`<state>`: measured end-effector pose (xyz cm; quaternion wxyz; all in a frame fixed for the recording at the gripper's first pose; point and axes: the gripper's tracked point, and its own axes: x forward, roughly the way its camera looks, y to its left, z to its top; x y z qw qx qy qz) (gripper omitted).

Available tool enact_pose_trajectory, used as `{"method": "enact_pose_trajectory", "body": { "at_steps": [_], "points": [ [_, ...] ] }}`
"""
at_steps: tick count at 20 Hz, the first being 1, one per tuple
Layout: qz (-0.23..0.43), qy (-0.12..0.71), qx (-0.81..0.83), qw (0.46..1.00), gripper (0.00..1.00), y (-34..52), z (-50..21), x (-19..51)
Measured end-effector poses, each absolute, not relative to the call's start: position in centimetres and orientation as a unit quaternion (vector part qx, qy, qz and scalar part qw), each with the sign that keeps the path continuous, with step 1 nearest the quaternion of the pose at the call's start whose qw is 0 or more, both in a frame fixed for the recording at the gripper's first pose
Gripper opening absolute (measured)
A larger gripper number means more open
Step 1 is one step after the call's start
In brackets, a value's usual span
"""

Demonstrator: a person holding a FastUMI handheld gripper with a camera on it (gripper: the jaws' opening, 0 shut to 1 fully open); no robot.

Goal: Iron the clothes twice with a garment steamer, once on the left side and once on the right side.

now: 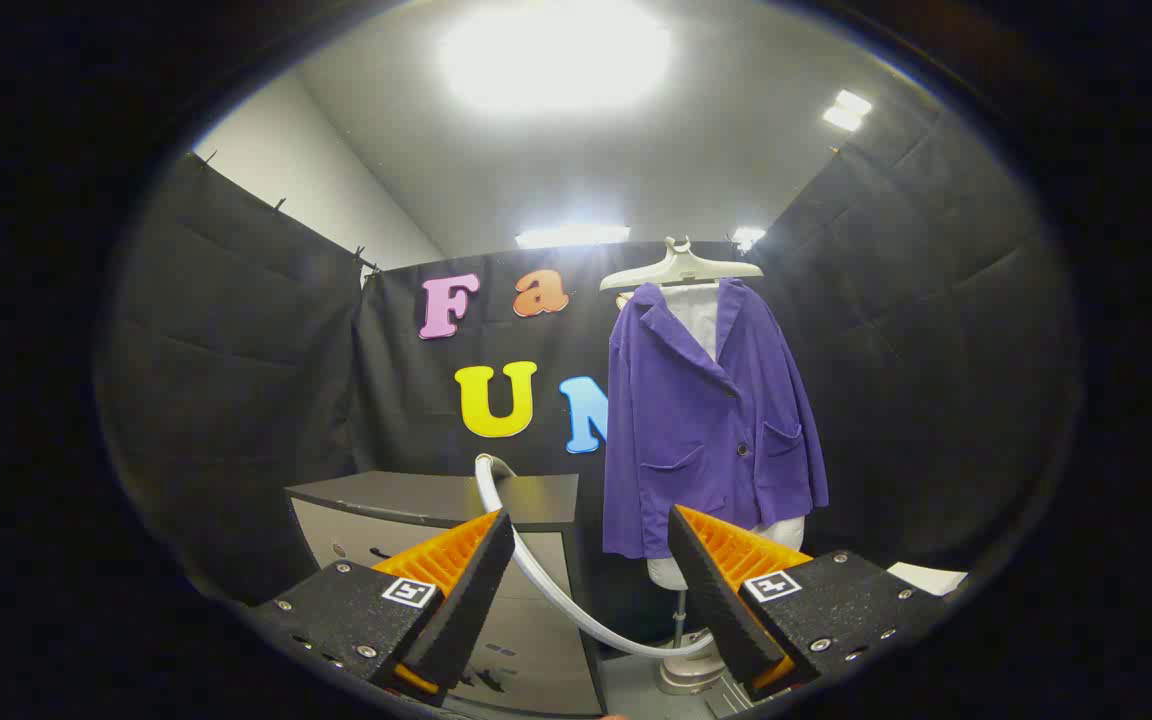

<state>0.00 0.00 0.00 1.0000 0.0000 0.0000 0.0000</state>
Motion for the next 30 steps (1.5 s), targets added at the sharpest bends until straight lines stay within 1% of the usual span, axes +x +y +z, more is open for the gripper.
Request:
{"method": "enact_pose_trajectory", "body": {
  "at_steps": [7,22,27,30],
  "points": [
    [0.004,0.002,-0.01,1.0,0.95,1.4,-0.1,-0.2],
    [-0.003,0.012,-0.007,1.0,0.95,0.9,-0.1,-0.9],
    [-0.007,0.012,0.001,1.0,0.95,0.5,0.8,-1.1],
    [-0.003,0.005,0.001,1.0,0.95,0.8,2.6,-0.5]
  ]
}}
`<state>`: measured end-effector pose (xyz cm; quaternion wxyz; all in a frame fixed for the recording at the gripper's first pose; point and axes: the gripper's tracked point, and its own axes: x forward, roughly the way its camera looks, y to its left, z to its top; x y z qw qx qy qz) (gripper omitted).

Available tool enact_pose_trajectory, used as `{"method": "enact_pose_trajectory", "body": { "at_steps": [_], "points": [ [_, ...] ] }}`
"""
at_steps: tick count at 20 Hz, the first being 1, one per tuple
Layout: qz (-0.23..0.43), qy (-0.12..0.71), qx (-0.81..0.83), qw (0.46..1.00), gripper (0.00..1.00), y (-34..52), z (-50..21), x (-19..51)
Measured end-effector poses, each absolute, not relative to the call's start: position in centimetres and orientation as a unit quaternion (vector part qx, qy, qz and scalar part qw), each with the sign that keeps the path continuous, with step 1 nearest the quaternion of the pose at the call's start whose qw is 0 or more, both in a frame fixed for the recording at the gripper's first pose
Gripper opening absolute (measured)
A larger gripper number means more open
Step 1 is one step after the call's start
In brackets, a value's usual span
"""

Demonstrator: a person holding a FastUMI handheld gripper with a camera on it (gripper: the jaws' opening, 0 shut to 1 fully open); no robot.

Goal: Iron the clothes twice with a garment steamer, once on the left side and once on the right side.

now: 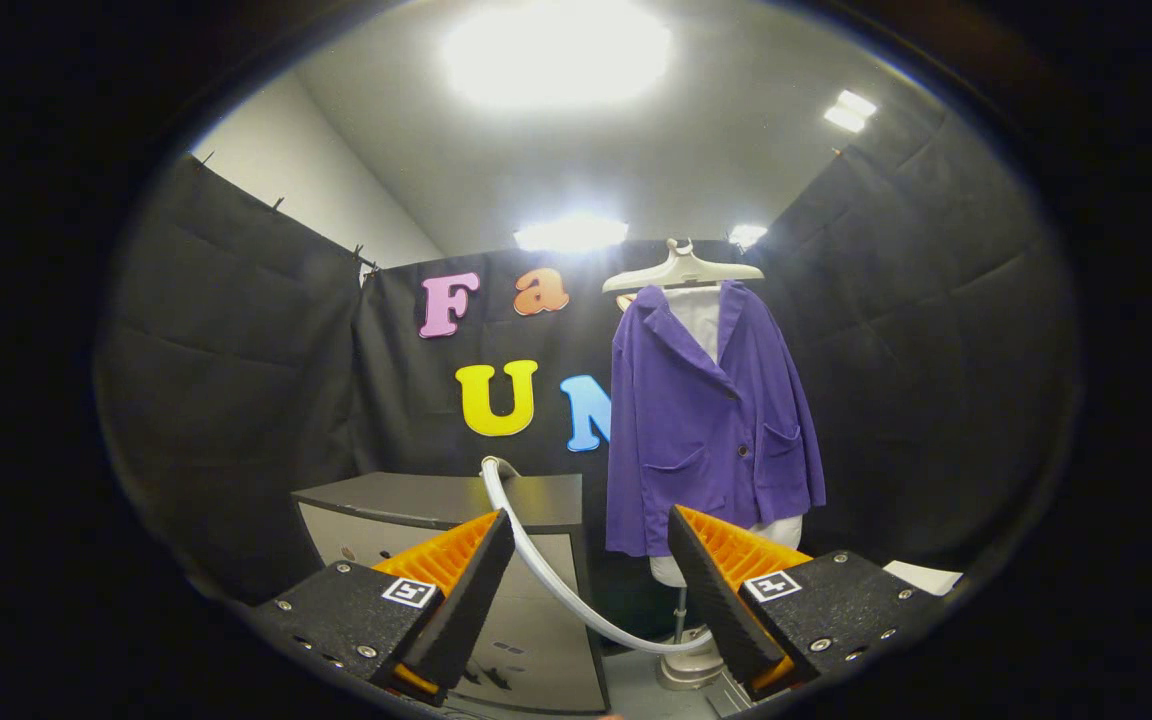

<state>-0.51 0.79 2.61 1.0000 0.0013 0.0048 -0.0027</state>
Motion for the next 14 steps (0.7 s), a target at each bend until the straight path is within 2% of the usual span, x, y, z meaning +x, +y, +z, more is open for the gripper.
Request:
{"method": "enact_pose_trajectory", "body": {
  "at_steps": [7,14],
  "points": [
    [0.049,-0.007,-0.007,0.999,0.95,3.9,8.7,4.1],
    [0.098,0.022,-0.013,0.995,0.95,7.1,12.1,12.2]
  ]
}}
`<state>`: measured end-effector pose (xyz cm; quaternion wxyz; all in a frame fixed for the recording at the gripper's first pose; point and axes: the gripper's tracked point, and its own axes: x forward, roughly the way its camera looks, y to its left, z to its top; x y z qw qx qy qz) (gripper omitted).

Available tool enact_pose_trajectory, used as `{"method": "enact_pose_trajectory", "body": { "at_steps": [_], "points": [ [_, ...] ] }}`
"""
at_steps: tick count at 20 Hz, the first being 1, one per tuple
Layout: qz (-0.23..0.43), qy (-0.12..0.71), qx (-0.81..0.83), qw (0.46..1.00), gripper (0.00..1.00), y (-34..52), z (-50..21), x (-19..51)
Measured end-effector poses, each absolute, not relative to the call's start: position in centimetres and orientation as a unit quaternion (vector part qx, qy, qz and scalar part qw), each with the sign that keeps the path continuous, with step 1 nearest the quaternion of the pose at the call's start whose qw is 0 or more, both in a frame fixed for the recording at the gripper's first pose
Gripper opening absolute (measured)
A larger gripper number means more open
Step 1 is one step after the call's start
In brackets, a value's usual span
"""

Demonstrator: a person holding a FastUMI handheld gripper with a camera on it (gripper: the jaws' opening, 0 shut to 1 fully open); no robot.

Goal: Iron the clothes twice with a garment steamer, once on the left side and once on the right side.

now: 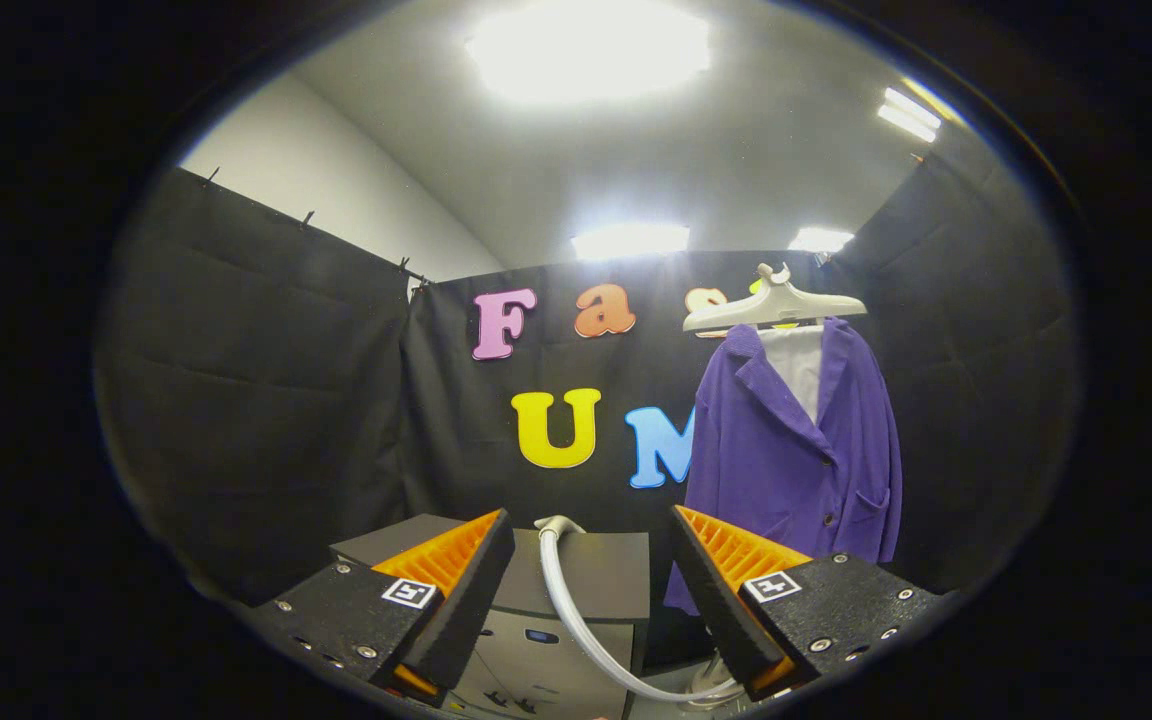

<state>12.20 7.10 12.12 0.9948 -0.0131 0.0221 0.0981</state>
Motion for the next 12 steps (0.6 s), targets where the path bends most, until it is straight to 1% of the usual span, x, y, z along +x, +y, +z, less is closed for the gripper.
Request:
{"method": "enact_pose_trajectory", "body": {
  "at_steps": [5,12],
  "points": [
    [0.132,0.059,-0.023,0.989,0.95,9.0,12.7,18.5],
    [0.18,0.145,-0.025,0.973,0.95,12.3,10.1,26.8]
  ]
}}
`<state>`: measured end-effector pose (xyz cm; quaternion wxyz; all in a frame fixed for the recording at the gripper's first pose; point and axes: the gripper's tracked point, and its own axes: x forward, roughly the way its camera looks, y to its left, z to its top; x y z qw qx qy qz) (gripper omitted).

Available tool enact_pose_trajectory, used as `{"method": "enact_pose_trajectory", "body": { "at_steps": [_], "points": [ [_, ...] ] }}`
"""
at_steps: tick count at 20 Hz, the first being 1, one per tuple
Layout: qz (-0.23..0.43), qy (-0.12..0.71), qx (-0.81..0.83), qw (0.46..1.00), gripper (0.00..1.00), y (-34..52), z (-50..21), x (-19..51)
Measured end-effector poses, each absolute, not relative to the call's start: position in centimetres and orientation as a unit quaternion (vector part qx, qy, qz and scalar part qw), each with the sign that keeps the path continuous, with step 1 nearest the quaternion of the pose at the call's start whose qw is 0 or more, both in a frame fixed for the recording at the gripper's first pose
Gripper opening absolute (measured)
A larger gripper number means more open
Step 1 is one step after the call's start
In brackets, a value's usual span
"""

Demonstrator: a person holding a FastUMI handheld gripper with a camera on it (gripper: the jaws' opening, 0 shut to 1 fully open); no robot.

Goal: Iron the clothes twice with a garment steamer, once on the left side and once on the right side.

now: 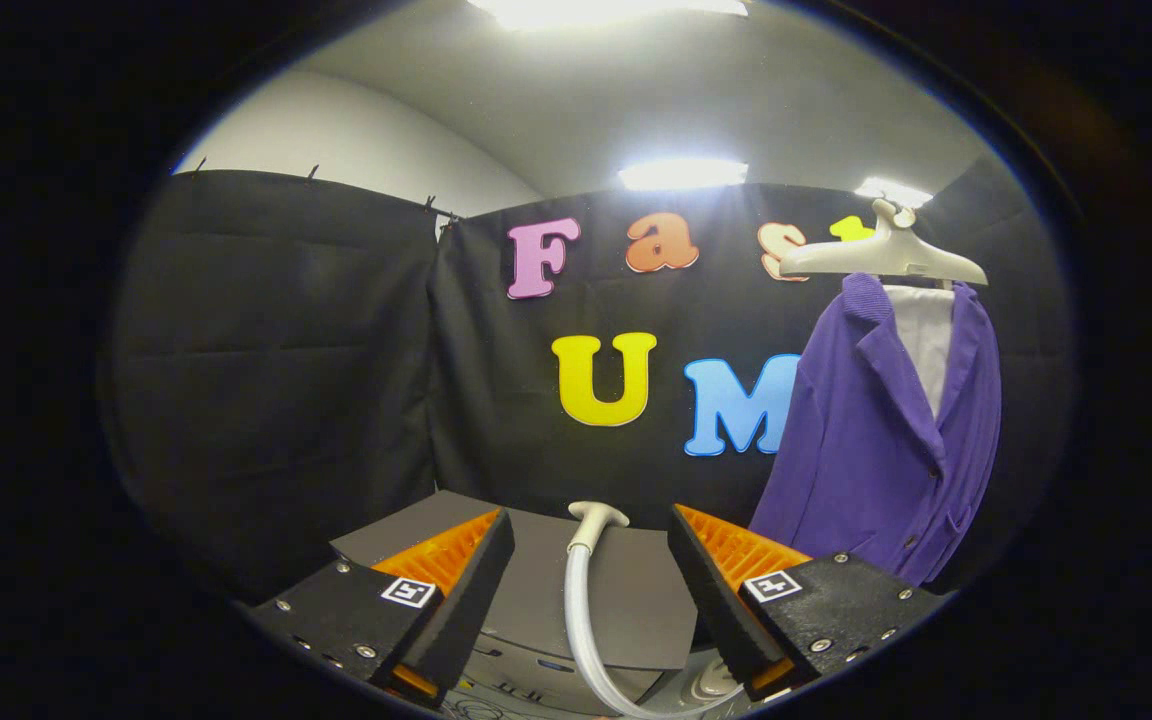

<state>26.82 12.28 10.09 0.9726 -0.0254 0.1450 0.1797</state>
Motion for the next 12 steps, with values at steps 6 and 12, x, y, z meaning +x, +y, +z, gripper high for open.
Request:
{"method": "enact_pose_trajectory", "body": {
  "at_steps": [6,12],
  "points": [
    [0.207,0.202,-0.027,0.957,0.96,15.1,8.9,33.2],
    [0.233,0.279,-0.008,0.932,0.96,18.2,5.9,39.0]
  ]
}}
